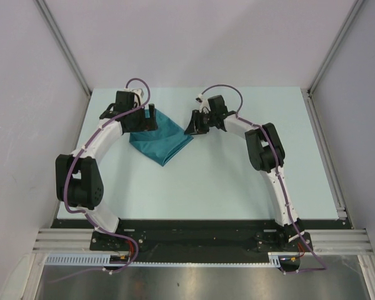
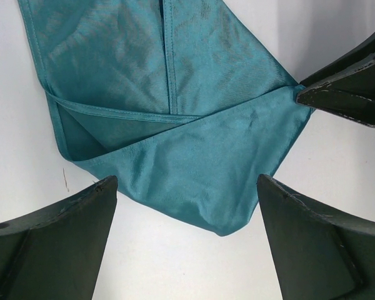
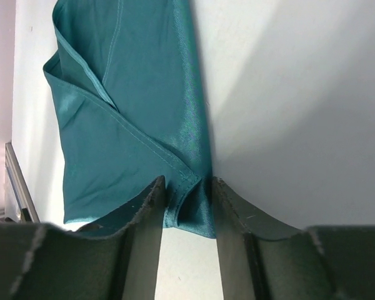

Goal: Fold the napkin, place the utensils inside, and roll it up
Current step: Fold the napkin

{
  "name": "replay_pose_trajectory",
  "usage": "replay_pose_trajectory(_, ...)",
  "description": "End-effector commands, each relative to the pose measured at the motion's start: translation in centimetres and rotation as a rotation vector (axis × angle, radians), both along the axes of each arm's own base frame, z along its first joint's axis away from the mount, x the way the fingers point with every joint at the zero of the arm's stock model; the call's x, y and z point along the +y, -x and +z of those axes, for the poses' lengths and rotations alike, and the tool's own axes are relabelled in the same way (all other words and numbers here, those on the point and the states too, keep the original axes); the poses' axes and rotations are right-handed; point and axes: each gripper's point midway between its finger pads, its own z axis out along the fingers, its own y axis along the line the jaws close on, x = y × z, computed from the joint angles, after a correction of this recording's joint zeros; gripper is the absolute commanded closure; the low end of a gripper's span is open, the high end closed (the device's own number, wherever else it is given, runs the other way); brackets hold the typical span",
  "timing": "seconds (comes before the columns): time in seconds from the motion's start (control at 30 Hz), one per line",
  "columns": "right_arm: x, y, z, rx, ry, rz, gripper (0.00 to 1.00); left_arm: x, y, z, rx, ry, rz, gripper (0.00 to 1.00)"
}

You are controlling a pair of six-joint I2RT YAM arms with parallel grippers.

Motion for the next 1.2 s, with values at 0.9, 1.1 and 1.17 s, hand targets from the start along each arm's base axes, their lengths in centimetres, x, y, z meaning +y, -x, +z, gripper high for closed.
replay_pose_trajectory(0.9, -10.5, 14.8, -0.3, 0.227, 0.07, -0.464, 1.0, -3.9, 7.5, -1.9, -0.049, 0.384, 0.075, 0.07)
replay_pose_trajectory(1.1, -13.3, 20.8, -1.0, 0.281, 0.109, -0.538, 1.0, -7.7, 11.8, -4.3, -0.007, 0.463, -0.05, 0.1)
replay_pose_trajectory(1.17, -13.9, 22.4, -1.4, 0.303, 0.128, -0.551, 1.0, -8.0, 12.9, -5.6, 0.019, 0.473, -0.049, 0.11)
